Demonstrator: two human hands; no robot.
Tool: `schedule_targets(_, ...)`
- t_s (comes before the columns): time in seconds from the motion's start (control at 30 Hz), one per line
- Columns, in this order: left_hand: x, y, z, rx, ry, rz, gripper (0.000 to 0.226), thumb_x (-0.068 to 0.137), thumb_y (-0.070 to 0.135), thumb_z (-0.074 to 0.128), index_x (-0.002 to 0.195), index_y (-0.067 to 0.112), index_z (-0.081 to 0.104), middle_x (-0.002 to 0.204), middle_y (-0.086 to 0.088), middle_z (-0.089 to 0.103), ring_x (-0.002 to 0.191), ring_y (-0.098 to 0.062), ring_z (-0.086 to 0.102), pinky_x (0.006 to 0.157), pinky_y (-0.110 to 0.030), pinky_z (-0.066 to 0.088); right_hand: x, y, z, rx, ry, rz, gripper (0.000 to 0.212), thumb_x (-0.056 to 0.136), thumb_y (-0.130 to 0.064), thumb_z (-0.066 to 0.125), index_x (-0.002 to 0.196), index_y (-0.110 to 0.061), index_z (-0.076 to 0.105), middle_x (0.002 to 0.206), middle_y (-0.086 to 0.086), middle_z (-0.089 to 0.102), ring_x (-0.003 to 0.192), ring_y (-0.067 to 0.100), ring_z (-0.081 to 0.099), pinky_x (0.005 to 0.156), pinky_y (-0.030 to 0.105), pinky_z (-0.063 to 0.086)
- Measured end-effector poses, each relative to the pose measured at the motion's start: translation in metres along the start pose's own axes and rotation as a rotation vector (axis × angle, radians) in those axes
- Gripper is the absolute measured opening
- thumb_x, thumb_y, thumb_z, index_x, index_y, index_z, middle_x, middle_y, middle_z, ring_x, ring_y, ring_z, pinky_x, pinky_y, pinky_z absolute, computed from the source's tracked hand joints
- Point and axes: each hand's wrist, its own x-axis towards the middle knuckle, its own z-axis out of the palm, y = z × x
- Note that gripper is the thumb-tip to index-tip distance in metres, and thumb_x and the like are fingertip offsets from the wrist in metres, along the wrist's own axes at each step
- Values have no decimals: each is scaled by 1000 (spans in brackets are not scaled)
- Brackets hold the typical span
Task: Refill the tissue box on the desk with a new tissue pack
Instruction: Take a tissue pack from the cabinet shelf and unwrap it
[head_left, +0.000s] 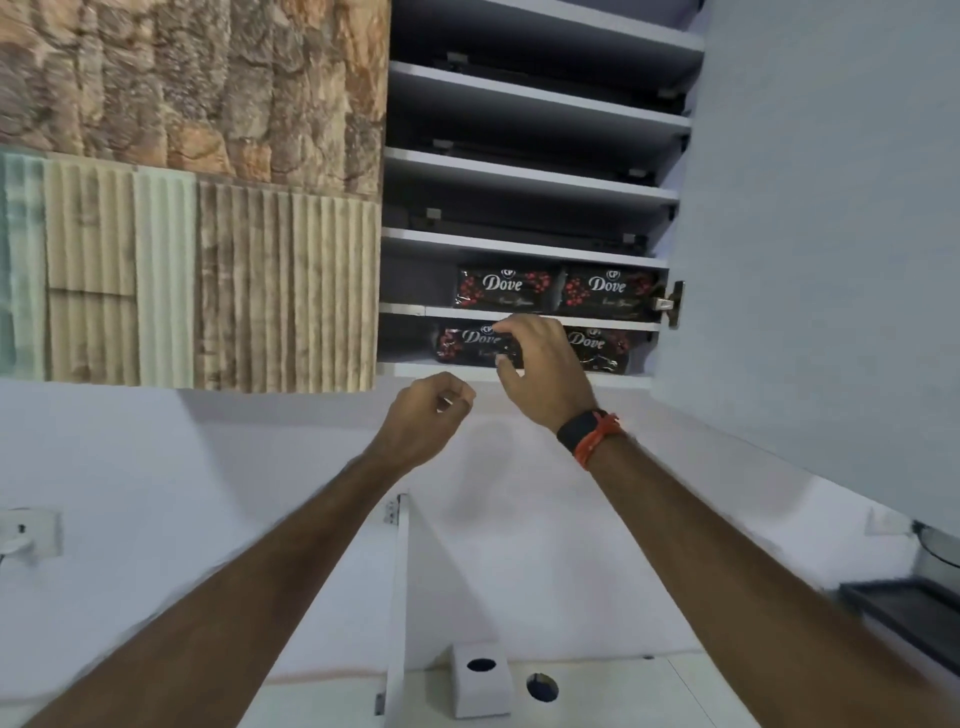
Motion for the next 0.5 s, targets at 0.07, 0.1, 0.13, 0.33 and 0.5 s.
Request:
schedule_targets(0.07,-5,-6,-4,23,1,-21,18,91,27,58,99,17,70,99,3,73,88,-15,68,85,-39,58,9,-1,9,-83,-67,-53,42,91,-20,58,132,-13,57,134,4,61,128,25,47,106,42,43)
schedule_targets(0.1,-8,-8,-6,35,0,-28,17,91,26,58,99,16,70,100,3,73,88,-15,68,85,-39,58,12,-2,13,-122,-97,-61,43,93,-23,55,135,-15,55,136,3,60,129,25,45,104,44,43)
schedule_targets(0.13,-10,-10,-7,46,3,-33,17,92,25,58,99,16,70,100,2,73,89,-16,68,85,-38,57,14,-3,17,-160,-120,-73,43,94,-25,53,136,-16,54,137,1,59,128,25,45,102,46,42)
schedule_targets(0.33,-25,-19,-18,82,38,-63,17,93,24,58,101,16,70,102,3,73,90,-14,67,84,-32,57,24,-6,35,-301,-158,-83,55,91,-48,51,137,-18,49,130,2,63,120,27,45,93,45,36)
schedule_targets(0.5,-33,-26,-19,82,46,-80,16,93,23,58,101,16,70,101,4,72,92,-13,67,85,-32,57,28,-5,47,-425,-238,-22,75,72,-77,53,117,-17,55,115,3,64,112,29,45,84,45,34)
